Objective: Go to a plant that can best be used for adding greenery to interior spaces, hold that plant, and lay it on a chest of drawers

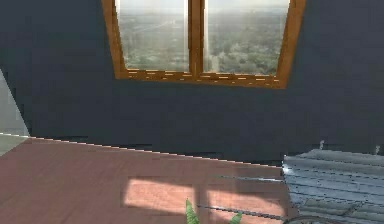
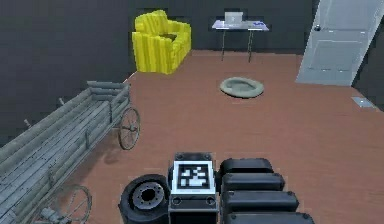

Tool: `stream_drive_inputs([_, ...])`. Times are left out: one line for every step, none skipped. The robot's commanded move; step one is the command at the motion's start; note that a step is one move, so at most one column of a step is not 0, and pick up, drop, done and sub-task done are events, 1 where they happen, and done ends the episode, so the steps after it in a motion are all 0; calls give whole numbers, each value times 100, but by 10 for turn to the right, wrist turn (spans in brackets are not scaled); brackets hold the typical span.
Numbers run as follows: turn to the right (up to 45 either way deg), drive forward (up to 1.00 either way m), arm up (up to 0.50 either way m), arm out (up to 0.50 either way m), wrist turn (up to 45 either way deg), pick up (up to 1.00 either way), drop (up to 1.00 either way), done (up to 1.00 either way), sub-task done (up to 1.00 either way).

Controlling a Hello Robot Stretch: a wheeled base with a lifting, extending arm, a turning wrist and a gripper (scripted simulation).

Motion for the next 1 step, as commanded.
stream_drive_inputs([-90, 0, 0, 0, 0, 0, 0, 0, 0])
